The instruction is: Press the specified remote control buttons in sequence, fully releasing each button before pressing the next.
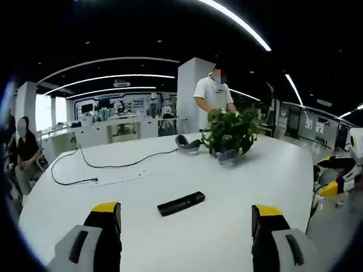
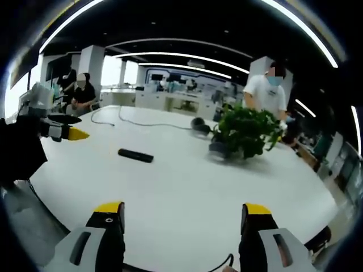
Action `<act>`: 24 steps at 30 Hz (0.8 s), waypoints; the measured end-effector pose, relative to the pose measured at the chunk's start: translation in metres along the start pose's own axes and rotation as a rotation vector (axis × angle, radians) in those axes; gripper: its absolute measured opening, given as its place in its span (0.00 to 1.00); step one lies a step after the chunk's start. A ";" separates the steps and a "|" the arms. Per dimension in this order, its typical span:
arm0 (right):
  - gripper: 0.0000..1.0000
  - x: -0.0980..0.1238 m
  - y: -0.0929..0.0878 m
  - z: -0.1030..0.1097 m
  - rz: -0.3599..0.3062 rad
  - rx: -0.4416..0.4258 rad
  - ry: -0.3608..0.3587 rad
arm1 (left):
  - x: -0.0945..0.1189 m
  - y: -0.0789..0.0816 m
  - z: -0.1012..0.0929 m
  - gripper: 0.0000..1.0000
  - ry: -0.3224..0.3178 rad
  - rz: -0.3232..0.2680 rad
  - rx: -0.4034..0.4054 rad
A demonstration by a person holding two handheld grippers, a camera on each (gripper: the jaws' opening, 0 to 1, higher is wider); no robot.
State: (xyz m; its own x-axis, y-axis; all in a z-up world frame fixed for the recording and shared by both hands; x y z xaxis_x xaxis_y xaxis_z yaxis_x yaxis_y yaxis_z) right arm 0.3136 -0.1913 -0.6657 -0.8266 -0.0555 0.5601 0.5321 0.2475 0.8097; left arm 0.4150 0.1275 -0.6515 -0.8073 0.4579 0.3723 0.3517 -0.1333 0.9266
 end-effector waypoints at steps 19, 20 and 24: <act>0.85 0.006 0.004 0.006 -0.033 0.022 0.010 | 0.100 -0.031 -0.061 1.00 0.040 -0.053 0.016; 0.85 0.006 0.004 0.007 -0.033 0.025 0.012 | 0.102 -0.034 -0.060 1.00 0.061 -0.051 0.016; 0.83 0.009 0.007 0.004 -0.063 0.003 0.008 | 0.110 -0.045 -0.060 1.00 0.114 -0.038 0.005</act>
State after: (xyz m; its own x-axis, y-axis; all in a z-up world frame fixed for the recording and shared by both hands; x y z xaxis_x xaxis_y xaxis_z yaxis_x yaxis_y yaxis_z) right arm 0.3096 -0.1862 -0.6557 -0.8567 -0.0790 0.5098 0.4788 0.2460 0.8428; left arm 0.2819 0.1314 -0.6488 -0.8687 0.3595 0.3408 0.3219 -0.1132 0.9400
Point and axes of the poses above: the point that each gripper's makers call its tool centre point, and the gripper's own axes: x roughly backward along the fingers, z roughly to its left, y roughly out of its top, the point moved 7 cm from there along x, roughly backward along the fingers, and after that the axes turned 4 degrees about z, right-handed, at the moved point
